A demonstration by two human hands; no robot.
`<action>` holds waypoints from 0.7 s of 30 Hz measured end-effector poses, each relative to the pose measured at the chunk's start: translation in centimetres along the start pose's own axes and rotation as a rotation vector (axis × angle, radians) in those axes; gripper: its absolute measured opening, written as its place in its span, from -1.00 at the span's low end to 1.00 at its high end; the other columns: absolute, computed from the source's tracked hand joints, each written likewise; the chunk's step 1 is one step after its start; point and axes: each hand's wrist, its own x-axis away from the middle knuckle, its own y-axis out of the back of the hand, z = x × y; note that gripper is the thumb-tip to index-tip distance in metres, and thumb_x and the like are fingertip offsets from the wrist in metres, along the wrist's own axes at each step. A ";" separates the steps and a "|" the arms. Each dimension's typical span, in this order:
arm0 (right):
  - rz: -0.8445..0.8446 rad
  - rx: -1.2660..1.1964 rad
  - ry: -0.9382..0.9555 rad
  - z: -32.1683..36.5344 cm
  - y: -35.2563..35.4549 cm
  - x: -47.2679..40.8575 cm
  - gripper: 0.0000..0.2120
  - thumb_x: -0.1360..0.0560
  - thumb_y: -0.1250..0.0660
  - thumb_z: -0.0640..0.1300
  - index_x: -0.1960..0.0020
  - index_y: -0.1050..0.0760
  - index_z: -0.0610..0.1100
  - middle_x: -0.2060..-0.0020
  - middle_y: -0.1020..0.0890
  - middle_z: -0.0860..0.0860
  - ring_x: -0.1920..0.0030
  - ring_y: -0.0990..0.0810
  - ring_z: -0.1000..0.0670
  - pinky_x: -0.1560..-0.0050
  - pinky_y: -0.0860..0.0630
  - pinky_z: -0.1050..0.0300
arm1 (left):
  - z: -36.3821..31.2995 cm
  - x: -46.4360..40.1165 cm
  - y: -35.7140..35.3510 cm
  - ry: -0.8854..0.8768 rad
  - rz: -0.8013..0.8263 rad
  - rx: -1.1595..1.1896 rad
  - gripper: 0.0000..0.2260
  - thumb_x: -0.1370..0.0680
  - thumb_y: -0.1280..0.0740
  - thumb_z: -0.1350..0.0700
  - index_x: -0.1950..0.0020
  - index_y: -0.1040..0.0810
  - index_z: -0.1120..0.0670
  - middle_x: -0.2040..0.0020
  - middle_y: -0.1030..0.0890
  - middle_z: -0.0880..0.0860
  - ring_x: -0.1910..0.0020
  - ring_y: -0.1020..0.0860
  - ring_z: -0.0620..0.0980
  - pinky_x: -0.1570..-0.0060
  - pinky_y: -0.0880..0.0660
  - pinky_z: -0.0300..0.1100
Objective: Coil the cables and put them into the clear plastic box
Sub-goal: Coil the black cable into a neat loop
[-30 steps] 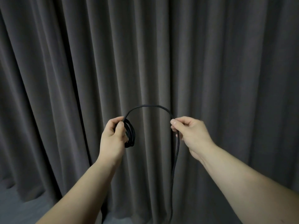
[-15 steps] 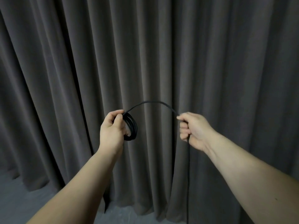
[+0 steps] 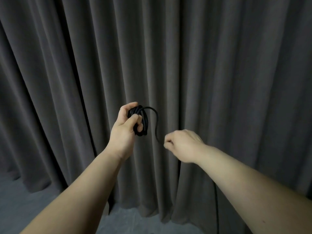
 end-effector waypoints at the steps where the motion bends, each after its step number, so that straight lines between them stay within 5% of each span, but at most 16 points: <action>1: 0.041 0.011 0.043 0.2 0.0 0.2 -0.78 -0.58 -0.15 0.01 0.09 -0.55 0.03 0.19 -0.58 0.07 0.12 -0.54 -0.04 0.14 -0.48 0.12 | 0.0 0.1 0.0 -0.003 0.004 -0.018 -0.63 -0.46 -0.21 0.15 -0.27 -0.45 0.02 0.32 -0.45 -0.07 0.35 -0.36 -0.10 0.19 -0.35 -0.20; 7: 0.088 -0.113 0.164 0.8 1.8 0.6 -0.72 -0.54 -0.20 -0.12 -0.18 -0.58 0.03 0.18 -0.55 0.17 0.11 -0.43 0.16 0.00 -0.36 0.31 | 0.5 0.6 0.0 0.022 -0.045 -0.092 -0.72 -0.61 -0.15 0.29 -0.24 -0.44 0.00 0.35 -0.45 -0.09 0.36 -0.37 -0.12 0.19 -0.34 -0.19; 11: -0.045 -0.316 0.118 -0.2 2.3 0.6 -0.89 -0.52 -0.31 -0.13 -0.01 -0.55 0.02 0.24 -0.52 0.26 0.25 -0.46 0.28 0.15 -0.34 0.40 | 0.6 0.4 0.3 0.024 -0.061 -0.164 -0.72 -0.60 -0.17 0.27 -0.22 -0.44 -0.03 0.41 -0.44 -0.12 0.37 -0.37 -0.13 0.18 -0.34 -0.18; 15: 0.065 -0.321 0.182 0.1 3.1 0.2 -0.94 -0.51 -0.35 -0.14 0.07 -0.61 -0.04 0.20 -0.61 0.16 0.13 -0.55 0.17 0.06 -0.44 0.32 | 0.7 0.5 0.0 0.030 0.019 -0.202 -0.73 -0.61 -0.17 0.27 -0.19 -0.44 -0.05 0.40 -0.45 -0.11 0.34 -0.40 -0.12 0.18 -0.37 -0.17; 21: -0.007 -0.881 0.153 0.2 3.7 -0.4 -0.82 -0.51 -0.35 -0.22 0.20 -0.61 0.01 0.40 -0.56 0.19 0.35 -0.46 0.19 0.28 -0.31 0.40 | 1.2 1.4 -0.7 0.017 0.134 -0.199 -0.76 -0.57 -0.20 0.23 -0.17 -0.46 -0.03 0.32 -0.51 -0.03 0.21 -0.46 -0.08 0.03 -0.43 -0.08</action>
